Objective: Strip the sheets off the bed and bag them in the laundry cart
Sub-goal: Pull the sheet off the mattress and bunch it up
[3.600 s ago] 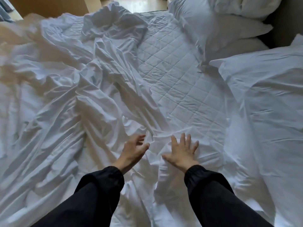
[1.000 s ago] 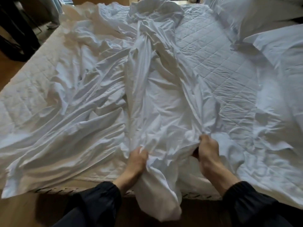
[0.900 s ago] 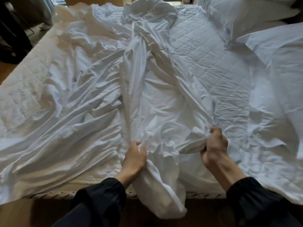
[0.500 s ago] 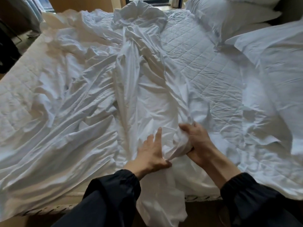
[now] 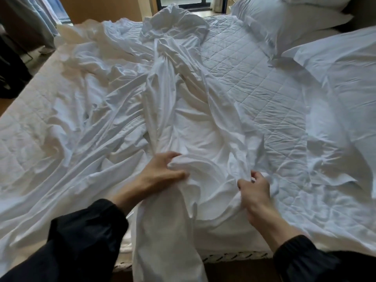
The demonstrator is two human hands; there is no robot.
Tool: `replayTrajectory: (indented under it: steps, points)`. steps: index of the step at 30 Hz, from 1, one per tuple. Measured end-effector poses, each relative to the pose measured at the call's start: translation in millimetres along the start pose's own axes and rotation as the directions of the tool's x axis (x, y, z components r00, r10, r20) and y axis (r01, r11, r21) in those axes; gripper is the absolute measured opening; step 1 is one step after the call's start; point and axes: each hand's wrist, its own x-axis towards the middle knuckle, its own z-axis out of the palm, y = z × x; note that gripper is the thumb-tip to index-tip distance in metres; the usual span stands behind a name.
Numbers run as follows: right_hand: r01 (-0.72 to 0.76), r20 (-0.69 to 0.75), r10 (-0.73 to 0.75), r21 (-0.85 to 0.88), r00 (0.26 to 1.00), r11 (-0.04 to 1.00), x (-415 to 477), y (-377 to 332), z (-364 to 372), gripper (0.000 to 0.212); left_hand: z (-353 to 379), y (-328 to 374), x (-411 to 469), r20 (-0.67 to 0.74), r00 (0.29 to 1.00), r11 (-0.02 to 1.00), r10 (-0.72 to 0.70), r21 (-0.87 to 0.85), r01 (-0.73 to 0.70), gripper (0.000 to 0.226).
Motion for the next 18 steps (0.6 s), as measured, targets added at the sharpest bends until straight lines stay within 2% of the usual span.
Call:
replayTrajectory:
  steps: [2,3,6,7,8,9,11,13,14,15,18]
  points:
    - [0.043,-0.072,-0.042,0.007,0.996,0.999,-5,1,-2,0.015,13,21,6,-0.144,0.974,0.954,0.174,0.268,-0.131,0.039]
    - [0.063,-0.135,-0.061,0.015,0.989,0.998,-6,-2,-5,0.018,21,32,7,-0.193,0.952,0.913,0.238,0.379,-0.151,0.046]
    - [0.105,-0.348,-0.051,0.141,0.936,0.984,-6,-16,-24,0.036,34,56,16,-0.344,0.802,0.786,0.488,0.573,-0.232,0.058]
    - [0.125,-0.425,-0.033,0.191,0.905,0.974,-5,-22,-34,0.039,35,58,21,-0.360,0.738,0.718,0.571,0.655,-0.236,0.061]
    - [0.147,-0.500,-0.009,0.237,0.866,0.960,-4,-26,-44,0.039,35,56,29,-0.360,0.712,0.662,0.603,0.724,-0.194,0.064]
    - [0.168,-0.574,0.017,0.267,0.819,0.949,0,-30,-56,0.038,32,52,37,-0.344,0.738,0.617,0.580,0.777,-0.122,0.065]
    - [0.178,-0.668,0.077,0.306,0.740,0.935,8,-33,-78,0.034,22,34,48,-0.297,0.856,0.496,0.423,0.866,0.056,0.058]
    - [0.166,-0.696,0.107,0.313,0.710,0.935,19,-31,-95,0.035,15,15,46,-0.267,0.940,0.375,0.212,0.911,0.174,0.043]
    - [0.150,-0.694,0.109,0.302,0.712,0.941,23,-28,-100,0.034,13,6,44,-0.249,0.961,0.374,0.120,0.908,0.188,0.037]
    - [0.132,-0.678,0.102,0.284,0.728,0.950,25,-25,-102,0.032,14,-3,43,-0.226,0.973,0.436,0.040,0.880,0.186,0.032]
    - [0.052,-0.539,0.080,0.226,0.838,0.973,22,-12,-97,0.014,25,-11,40,-0.044,0.982,0.755,-0.181,0.633,0.168,0.030]
